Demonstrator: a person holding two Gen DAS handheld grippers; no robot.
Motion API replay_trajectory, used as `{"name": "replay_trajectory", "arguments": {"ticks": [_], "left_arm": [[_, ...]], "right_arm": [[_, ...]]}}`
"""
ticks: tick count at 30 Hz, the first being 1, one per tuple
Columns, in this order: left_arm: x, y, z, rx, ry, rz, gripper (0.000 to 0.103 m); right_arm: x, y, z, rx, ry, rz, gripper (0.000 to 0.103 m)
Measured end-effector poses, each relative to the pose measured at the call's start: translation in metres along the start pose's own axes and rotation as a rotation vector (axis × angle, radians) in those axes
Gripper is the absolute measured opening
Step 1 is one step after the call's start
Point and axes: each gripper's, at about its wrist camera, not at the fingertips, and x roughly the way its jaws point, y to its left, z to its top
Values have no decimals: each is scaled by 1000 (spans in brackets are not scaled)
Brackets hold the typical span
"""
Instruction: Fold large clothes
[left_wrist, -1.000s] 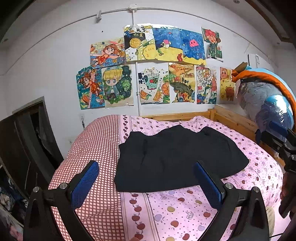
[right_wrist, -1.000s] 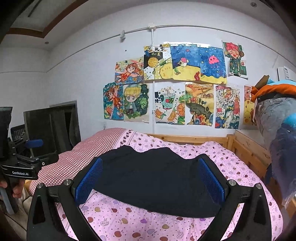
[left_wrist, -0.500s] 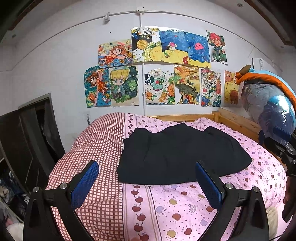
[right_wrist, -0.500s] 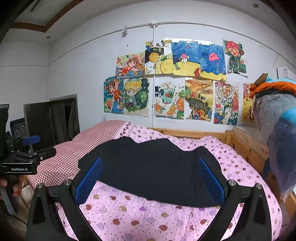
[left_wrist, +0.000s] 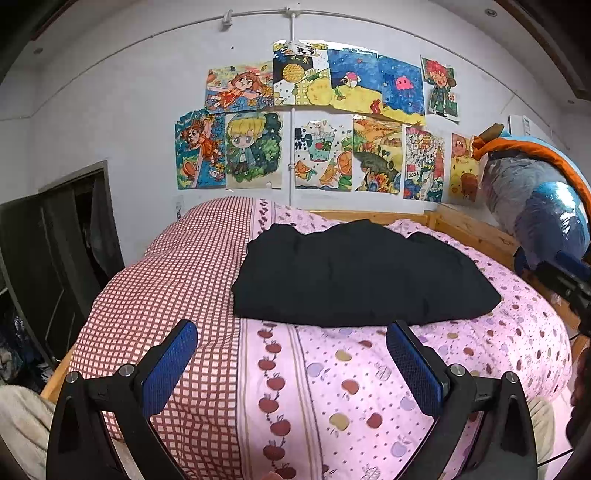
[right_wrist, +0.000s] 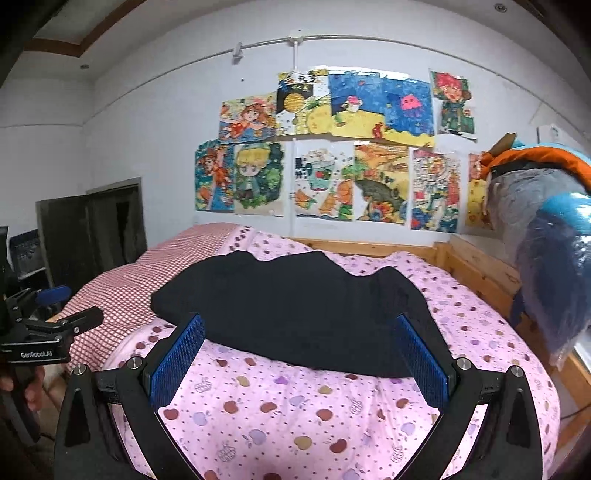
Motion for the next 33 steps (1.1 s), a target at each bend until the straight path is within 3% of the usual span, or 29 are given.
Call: {"name": "replay_trajectory", "arguments": {"ticks": [14,20,33], "left_arm": [[-9,-8,-20,33,-30,-36,103],[-6,-7,-29,16,2,-50,103],[-10,-15,-41,49,-19,-16,103]], "right_arm": [[-8,0,-39,30,67,-74,101],[-11,-4,-52,44,96,-105,101],[-16,-4,-66,61,97,-116,101]]}}
